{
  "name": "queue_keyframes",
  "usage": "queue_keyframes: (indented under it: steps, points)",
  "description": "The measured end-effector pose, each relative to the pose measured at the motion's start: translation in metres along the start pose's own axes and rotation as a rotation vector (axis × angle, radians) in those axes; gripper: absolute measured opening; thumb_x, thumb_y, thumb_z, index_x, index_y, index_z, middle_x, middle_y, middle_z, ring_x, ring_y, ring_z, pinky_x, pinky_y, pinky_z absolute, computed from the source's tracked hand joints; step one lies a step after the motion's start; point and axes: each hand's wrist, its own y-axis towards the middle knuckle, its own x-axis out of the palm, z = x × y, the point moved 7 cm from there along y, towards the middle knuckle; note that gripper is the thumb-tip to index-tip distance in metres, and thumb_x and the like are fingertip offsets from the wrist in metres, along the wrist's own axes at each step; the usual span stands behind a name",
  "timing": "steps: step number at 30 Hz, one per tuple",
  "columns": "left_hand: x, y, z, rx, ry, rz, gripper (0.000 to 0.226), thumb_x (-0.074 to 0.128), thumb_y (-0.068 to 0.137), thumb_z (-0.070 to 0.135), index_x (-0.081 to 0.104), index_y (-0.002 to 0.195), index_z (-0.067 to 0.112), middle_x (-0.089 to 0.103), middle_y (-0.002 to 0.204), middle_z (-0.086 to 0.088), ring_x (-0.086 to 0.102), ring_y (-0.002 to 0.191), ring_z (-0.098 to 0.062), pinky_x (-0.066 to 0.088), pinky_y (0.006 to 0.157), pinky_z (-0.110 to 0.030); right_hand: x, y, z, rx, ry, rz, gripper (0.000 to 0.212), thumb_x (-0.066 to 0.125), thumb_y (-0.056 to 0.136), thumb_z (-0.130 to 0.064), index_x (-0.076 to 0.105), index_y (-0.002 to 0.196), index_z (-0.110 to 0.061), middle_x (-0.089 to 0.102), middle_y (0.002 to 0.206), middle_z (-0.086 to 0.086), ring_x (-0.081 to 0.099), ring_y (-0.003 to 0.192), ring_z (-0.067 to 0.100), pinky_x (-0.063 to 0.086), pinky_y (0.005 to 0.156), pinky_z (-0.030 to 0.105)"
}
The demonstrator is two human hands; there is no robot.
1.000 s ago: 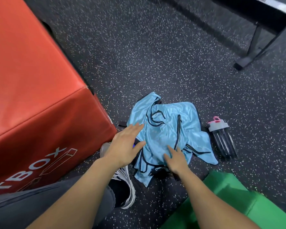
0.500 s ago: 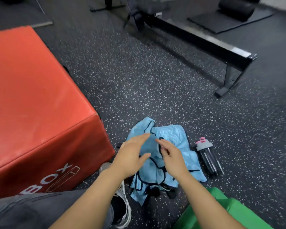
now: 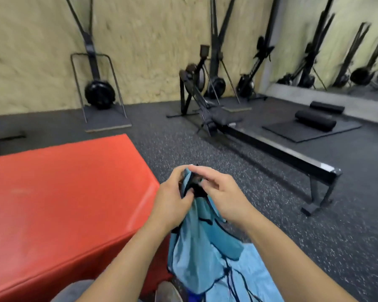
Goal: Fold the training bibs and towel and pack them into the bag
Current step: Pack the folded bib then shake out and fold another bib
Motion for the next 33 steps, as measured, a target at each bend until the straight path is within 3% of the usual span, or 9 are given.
queue_keyframes:
  steps: [3,6,10,14,18,23,26,30,33]
  points:
    - [-0.065,0.015,0.03,0.009,0.11,0.081,0.048,0.057,0.076,0.014,0.056,0.12,0.032,0.069,0.096,0.014,0.066,0.087,-0.005,0.053,0.083,-0.036,-0.005,0.024,-0.062,-0.144,-0.231,0.132,0.047,0.059,0.092,0.001,0.068,0.126,-0.03,0.064,0.125,-0.018,0.054,0.119,-0.005,0.039,0.104,0.015]
    - [-0.13,0.022,0.057,0.009,0.287,0.126,0.046,0.057,0.074,0.006,0.061,0.11,0.034,0.067,0.089,0.015,0.063,0.079,-0.009,0.053,0.078,-0.035,-0.007,0.043,-0.119,-0.234,-0.35,0.301,0.038,0.074,0.086,-0.011,0.072,0.119,-0.03,0.067,0.112,-0.019,0.056,0.113,0.0,0.042,0.101,0.019]
    - [-0.212,0.021,0.082,-0.011,0.455,0.18,0.036,0.051,0.071,0.014,0.062,0.099,0.035,0.068,0.082,0.018,0.064,0.078,-0.013,0.054,0.076,-0.037,0.003,0.068,-0.19,-0.387,-0.527,0.439,0.018,0.075,0.084,-0.016,0.076,0.098,-0.027,0.069,0.094,-0.015,0.059,0.099,0.009,0.046,0.089,0.025]
    - [-0.287,0.007,0.098,-0.026,0.626,0.228,0.041,0.043,0.068,0.026,0.063,0.101,0.037,0.072,0.091,0.017,0.067,0.087,-0.019,0.054,0.079,-0.037,0.016,0.092,-0.237,-0.464,-0.686,0.382,0.011,0.067,0.091,-0.018,0.073,0.098,-0.023,0.068,0.093,-0.005,0.055,0.099,0.018,0.048,0.088,0.033]
    - [-0.357,-0.013,0.102,-0.071,0.762,0.27,0.028,0.061,0.079,0.017,0.068,0.101,0.033,0.074,0.094,0.007,0.068,0.092,-0.025,0.055,0.077,-0.039,0.015,0.113,-0.267,-0.454,-0.72,0.338,0.008,0.066,0.093,-0.019,0.072,0.097,-0.019,0.055,0.102,0.001,0.048,0.105,0.022,0.043,0.091,0.037]
    - [-0.435,-0.046,0.113,-0.118,0.786,0.339,0.024,0.067,0.081,0.013,0.07,0.088,0.035,0.074,0.085,0.005,0.07,0.085,-0.02,0.055,0.073,-0.036,0.015,0.129,-0.283,-0.364,-0.724,0.263,0.01,0.066,0.094,-0.025,0.07,0.102,-0.021,0.073,0.102,0.003,0.064,0.102,0.028,0.052,0.084,0.038]
    - [-0.473,-0.065,0.112,-0.179,0.821,0.349,0.028,0.063,0.075,0.014,0.066,0.082,0.041,0.073,0.082,0.01,0.07,0.083,-0.019,0.057,0.076,-0.038,0.017,0.131,-0.286,-0.345,-0.702,0.257,0.011,0.066,0.094,-0.024,0.07,0.104,-0.02,0.073,0.103,0.003,0.065,0.102,0.028,0.05,0.084,0.035]
    - [-0.506,-0.085,0.125,-0.175,0.856,0.43,0.031,0.064,0.081,-0.001,0.07,0.09,0.028,0.072,0.088,0.005,0.066,0.084,-0.018,0.049,0.075,-0.031,0.027,0.132,-0.286,-0.359,-0.712,0.195,0.02,0.061,0.091,-0.014,0.07,0.104,-0.026,0.073,0.105,-0.001,0.065,0.103,0.024,0.052,0.092,0.038]
    - [-0.53,-0.094,0.125,-0.182,0.856,0.488,0.039,0.063,0.081,0.001,0.064,0.082,0.041,0.072,0.088,0.01,0.066,0.081,-0.018,0.054,0.076,-0.036,0.044,0.129,-0.285,-0.393,-0.807,0.144,0.027,0.056,0.089,-0.011,0.072,0.107,-0.023,0.071,0.108,-0.001,0.063,0.104,0.024,0.048,0.089,0.035]
